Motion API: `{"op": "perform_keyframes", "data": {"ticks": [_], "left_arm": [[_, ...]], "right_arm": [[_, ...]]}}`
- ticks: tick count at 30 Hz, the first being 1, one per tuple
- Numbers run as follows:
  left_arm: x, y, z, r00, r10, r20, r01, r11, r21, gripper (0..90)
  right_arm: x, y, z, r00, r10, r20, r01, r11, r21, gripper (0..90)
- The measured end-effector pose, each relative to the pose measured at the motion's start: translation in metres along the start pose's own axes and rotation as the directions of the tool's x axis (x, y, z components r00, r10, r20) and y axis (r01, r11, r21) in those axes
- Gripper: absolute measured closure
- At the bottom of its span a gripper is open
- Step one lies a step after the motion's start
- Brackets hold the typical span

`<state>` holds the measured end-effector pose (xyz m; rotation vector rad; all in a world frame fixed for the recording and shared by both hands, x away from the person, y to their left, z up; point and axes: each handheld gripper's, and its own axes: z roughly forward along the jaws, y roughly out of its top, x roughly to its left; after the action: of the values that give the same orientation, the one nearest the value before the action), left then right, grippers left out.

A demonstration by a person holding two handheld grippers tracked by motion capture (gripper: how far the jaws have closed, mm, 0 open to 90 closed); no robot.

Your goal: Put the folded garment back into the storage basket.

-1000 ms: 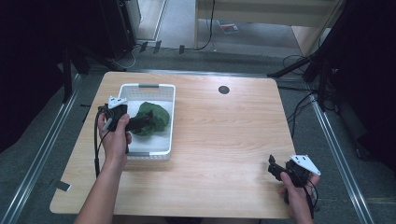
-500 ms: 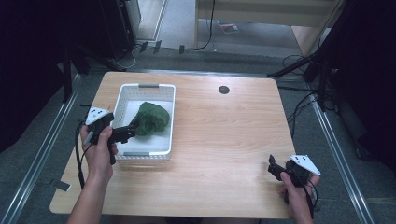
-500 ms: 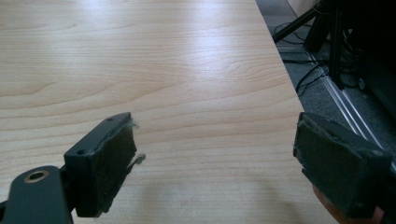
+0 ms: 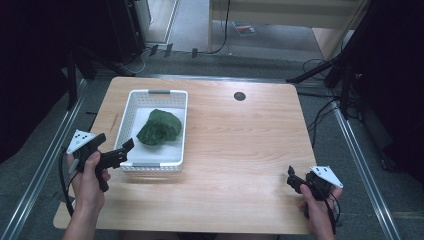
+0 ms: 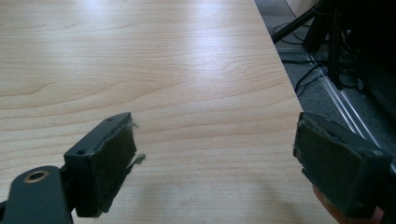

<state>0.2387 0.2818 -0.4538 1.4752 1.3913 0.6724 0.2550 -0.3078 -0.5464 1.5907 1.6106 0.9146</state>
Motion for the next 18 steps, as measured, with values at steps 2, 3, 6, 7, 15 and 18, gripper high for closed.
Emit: {"op": "perform_keyframes", "data": {"ticks": [2, 3, 6, 7, 15, 18], "left_arm": [[0.004, -0.004, -0.005, 1.0000, -0.002, -0.002, 0.002, 1.0000, -0.005, 0.0], [0.006, -0.006, -0.007, 1.0000, -0.002, -0.007, 0.002, 1.0000, -0.006, 0.0], [0.012, -0.012, -0.013, 0.9998, -0.009, -0.015, 0.008, 0.9998, -0.016, 0.0], [0.013, -0.015, -0.015, 0.9997, -0.010, -0.021, 0.010, 0.9999, -0.014, 0.0], [0.029, -0.035, -0.028, 0.9991, -0.013, -0.041, 0.012, 0.9997, -0.021, 0.0], [0.036, -0.044, -0.033, 0.9986, -0.025, -0.047, 0.024, 0.9994, -0.024, 0.0]], "right_arm": [[0.000, 0.000, 0.000, 1.0000, 0.000, 0.001, 0.000, 1.000, 0.000, 13.0], [0.000, 0.000, 0.000, 1.0000, 0.000, 0.002, 0.000, 1.000, -0.001, 13.0], [0.000, 0.000, 0.000, 1.0000, 0.000, 0.003, 0.000, 1.000, -0.001, 13.0], [0.000, 0.000, 0.000, 1.0000, 0.000, 0.003, 0.000, 1.000, -0.001, 13.0], [0.000, 0.000, 0.000, 1.0000, -0.001, 0.003, 0.001, 1.000, 0.000, 13.0], [0.000, 0.000, 0.000, 1.0000, -0.001, 0.004, 0.001, 1.000, -0.001, 13.0]]}}
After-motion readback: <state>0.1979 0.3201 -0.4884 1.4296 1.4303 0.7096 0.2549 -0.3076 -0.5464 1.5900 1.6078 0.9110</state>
